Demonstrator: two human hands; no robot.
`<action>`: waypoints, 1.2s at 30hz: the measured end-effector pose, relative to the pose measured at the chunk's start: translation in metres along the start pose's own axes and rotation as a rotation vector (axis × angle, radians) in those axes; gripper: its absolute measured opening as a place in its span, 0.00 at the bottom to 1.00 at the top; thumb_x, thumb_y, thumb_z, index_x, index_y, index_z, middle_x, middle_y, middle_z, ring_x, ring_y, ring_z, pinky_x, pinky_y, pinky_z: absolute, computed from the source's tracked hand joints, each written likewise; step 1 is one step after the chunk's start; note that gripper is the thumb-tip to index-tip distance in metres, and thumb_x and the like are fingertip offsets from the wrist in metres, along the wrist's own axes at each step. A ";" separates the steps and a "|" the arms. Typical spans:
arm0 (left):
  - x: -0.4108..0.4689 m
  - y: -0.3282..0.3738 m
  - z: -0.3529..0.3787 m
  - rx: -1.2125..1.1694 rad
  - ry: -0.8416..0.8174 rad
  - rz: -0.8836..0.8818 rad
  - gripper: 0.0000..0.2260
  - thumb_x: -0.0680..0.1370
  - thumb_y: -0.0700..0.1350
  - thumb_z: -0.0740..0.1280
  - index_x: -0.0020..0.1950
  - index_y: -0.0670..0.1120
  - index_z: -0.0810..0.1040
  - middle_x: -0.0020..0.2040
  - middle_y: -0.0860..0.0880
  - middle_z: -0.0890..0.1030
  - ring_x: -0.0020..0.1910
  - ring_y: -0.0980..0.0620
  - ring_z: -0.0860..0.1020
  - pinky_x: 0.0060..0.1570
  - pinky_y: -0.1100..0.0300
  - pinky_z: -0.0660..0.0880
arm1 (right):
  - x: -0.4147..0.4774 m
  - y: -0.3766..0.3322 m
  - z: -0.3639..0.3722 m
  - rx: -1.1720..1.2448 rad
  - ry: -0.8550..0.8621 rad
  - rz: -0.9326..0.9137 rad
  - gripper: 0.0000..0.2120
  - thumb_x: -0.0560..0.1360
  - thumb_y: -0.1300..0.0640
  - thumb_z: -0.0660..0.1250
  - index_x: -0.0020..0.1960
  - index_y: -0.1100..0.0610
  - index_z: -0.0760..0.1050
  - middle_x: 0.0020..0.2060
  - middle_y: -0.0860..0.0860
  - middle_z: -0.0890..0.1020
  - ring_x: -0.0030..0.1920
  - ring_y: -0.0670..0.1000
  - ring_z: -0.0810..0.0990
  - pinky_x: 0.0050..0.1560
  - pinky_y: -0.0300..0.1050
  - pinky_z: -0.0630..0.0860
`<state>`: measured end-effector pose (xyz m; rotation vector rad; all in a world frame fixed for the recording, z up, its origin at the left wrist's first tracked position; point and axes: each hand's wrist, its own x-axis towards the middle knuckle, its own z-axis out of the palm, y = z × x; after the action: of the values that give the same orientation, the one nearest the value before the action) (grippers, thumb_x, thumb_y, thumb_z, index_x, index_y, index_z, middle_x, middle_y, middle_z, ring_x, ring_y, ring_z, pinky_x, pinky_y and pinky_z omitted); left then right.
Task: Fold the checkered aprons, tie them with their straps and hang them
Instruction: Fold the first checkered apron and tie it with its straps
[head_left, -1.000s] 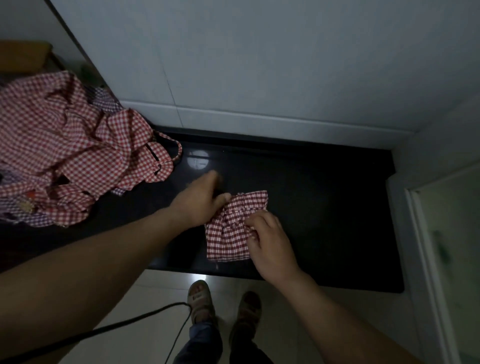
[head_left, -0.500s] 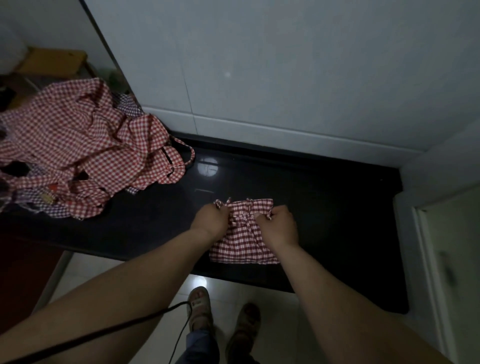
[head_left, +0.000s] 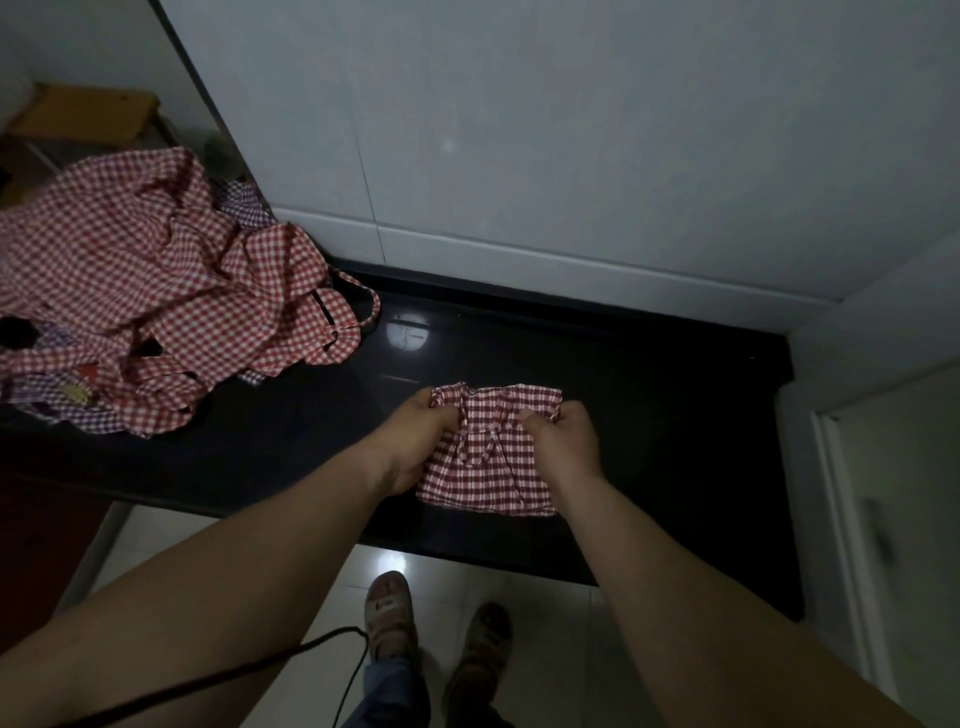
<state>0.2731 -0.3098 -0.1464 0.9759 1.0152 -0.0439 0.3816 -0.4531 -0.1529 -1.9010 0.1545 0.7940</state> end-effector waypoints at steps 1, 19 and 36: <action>0.001 -0.001 -0.001 -0.014 0.009 -0.007 0.19 0.77 0.33 0.64 0.66 0.45 0.77 0.53 0.40 0.86 0.49 0.42 0.86 0.45 0.50 0.82 | -0.001 0.000 0.001 0.025 0.011 0.003 0.05 0.79 0.53 0.70 0.53 0.48 0.75 0.50 0.51 0.84 0.48 0.53 0.85 0.52 0.59 0.84; -0.003 -0.015 -0.006 0.071 0.026 0.088 0.12 0.84 0.50 0.66 0.66 0.48 0.80 0.54 0.48 0.88 0.53 0.48 0.87 0.62 0.45 0.80 | 0.000 0.002 -0.017 -0.184 0.052 -0.040 0.16 0.79 0.49 0.71 0.63 0.52 0.74 0.57 0.49 0.82 0.53 0.51 0.84 0.57 0.55 0.82; 0.004 0.004 0.024 1.415 0.245 0.735 0.06 0.82 0.49 0.63 0.57 0.52 0.76 0.54 0.50 0.79 0.54 0.48 0.78 0.57 0.50 0.69 | -0.001 -0.031 0.016 -0.661 -0.139 -0.176 0.15 0.78 0.49 0.68 0.34 0.53 0.76 0.32 0.51 0.79 0.34 0.52 0.77 0.33 0.49 0.73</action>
<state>0.2937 -0.3229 -0.1423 2.6540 0.6888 -0.0271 0.3872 -0.4255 -0.1325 -2.4172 -0.4052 0.9238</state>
